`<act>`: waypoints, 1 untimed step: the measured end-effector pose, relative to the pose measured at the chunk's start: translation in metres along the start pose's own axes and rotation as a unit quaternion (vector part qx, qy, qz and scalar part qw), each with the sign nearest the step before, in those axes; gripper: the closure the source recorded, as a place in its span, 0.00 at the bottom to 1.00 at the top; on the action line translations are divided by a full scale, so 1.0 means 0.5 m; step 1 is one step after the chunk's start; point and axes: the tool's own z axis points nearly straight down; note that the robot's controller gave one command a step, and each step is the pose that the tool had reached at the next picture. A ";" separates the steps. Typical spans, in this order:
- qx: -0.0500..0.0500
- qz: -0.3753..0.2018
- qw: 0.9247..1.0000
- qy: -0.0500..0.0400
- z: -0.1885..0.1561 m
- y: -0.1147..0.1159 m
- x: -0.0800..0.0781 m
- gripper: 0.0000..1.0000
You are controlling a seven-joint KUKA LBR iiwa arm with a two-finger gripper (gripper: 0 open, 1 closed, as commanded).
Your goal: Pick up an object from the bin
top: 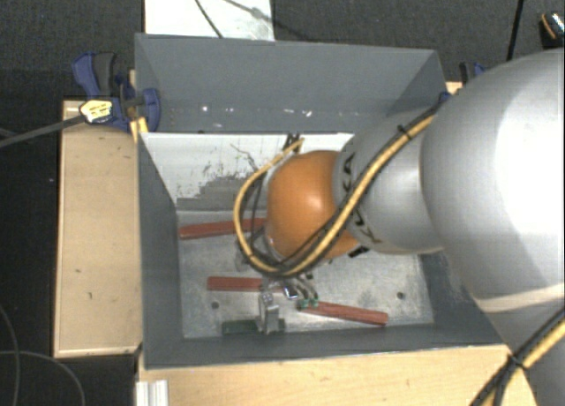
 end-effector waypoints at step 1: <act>0.001 0.004 1.000 0.002 0.000 -0.006 0.001 1.00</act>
Offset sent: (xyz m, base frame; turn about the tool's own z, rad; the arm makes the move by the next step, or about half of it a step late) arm 0.0000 0.0000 0.0000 0.0000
